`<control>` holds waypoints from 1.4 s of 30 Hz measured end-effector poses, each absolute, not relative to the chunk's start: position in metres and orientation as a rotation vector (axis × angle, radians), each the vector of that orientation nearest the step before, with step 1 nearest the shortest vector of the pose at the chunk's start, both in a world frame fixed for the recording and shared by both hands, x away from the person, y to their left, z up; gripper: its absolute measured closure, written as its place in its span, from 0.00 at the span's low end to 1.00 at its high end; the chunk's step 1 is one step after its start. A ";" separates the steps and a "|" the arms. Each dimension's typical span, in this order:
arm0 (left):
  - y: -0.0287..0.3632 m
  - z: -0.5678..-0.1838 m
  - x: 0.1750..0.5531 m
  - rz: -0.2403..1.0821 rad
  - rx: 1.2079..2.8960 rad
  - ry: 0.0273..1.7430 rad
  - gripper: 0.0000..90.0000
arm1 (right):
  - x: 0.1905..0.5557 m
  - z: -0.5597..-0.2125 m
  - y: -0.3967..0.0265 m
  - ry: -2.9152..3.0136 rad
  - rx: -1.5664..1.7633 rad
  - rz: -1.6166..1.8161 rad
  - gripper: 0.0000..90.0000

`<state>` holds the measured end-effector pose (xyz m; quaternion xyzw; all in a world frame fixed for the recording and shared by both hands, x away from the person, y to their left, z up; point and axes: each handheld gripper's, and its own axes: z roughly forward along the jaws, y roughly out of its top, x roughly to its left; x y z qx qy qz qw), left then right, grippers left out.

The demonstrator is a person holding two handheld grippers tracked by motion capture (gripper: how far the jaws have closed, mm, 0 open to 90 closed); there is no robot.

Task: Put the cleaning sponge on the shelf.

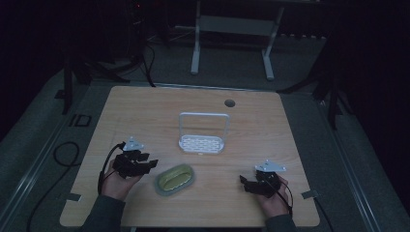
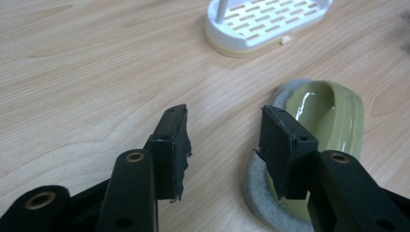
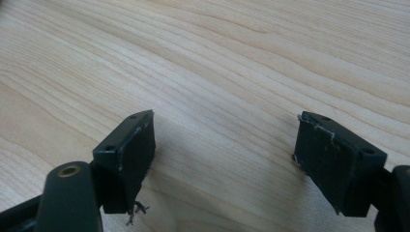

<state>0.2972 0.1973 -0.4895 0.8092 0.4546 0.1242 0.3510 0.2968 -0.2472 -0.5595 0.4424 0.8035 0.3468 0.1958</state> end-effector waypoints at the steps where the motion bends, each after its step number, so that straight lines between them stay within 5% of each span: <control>1: 0.196 -0.489 0.297 0.318 2.100 1.177 0.59 | 0.297 -0.560 -0.247 2.251 1.240 0.972 0.24; 42: 0.160 -0.462 0.306 0.228 2.321 1.050 0.61 | 0.297 -0.560 -0.247 2.250 1.242 0.974 0.24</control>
